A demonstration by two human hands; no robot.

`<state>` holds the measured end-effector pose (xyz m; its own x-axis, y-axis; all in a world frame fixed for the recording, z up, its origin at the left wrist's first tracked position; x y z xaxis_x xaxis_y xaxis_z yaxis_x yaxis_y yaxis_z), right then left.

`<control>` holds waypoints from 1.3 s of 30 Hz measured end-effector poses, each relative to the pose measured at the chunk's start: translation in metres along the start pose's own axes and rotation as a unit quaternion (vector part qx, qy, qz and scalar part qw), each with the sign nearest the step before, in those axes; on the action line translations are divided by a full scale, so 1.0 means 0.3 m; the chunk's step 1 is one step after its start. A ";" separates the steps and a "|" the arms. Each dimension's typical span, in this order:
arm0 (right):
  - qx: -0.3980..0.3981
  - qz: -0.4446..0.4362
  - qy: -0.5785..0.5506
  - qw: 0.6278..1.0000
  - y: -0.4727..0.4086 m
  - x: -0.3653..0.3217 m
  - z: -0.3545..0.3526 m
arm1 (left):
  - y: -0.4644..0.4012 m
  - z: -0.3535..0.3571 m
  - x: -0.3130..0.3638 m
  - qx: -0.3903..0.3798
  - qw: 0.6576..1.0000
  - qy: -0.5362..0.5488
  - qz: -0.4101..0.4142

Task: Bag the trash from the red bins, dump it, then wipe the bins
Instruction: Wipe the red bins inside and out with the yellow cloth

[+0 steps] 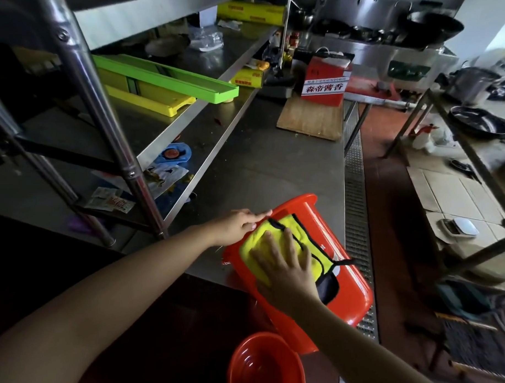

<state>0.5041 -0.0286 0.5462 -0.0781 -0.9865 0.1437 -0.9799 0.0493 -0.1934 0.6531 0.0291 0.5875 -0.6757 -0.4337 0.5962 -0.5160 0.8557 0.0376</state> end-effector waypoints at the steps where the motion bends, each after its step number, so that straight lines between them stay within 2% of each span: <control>1: 0.005 -0.020 0.008 1.000 0.003 -0.032 0.006 | 0.002 0.001 -0.004 -0.002 1.000 -0.002 -0.001; 9: 0.023 -0.030 0.013 0.999 -0.023 0.009 -0.001 | 0.014 0.012 -0.022 0.010 0.999 -0.011 0.038; 16: 0.028 0.085 -0.113 0.990 -0.098 0.270 -0.009 | 0.043 0.032 -0.064 0.030 0.999 0.015 0.026; 22: -0.040 0.216 -0.299 0.929 -0.145 0.514 0.067 | 0.035 0.045 -0.051 0.013 0.999 0.037 -0.008; 25: -0.053 0.252 -0.353 0.899 -0.151 0.567 0.085 | 0.016 0.043 -0.042 0.025 0.999 0.032 -0.014; 28: -0.049 0.232 -0.295 0.926 -0.130 0.527 0.069 | 0.003 0.042 -0.039 0.044 0.999 0.010 -0.012; 33: 0.007 0.133 -0.122 0.984 -0.056 0.307 0.000 | -0.025 0.031 -0.019 0.055 0.998 -0.025 0.005; 36: 0.043 0.050 -0.037 0.997 0.009 0.132 -0.003 | -0.049 0.025 -0.003 0.050 0.998 -0.033 0.018; 39: 0.034 -0.029 -0.008 0.999 0.046 0.047 0.023 | -0.063 0.024 0.000 0.054 0.998 -0.043 0.013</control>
<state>0.4906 -0.0428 0.5389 -0.0183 -0.9899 0.1408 -0.9678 -0.0178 -0.2510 0.6590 0.0110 0.5808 -0.7296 -0.4378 0.5254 -0.5481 0.8338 -0.0663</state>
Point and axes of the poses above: each hand's wrist, its own y-axis away from the middle knuckle, its own z-axis out of the palm, x = y × z, the point moved 8 cm from there along -y, towards the middle knuckle, and after that the axes turned 6 degrees about x, right-handed, at the moved point
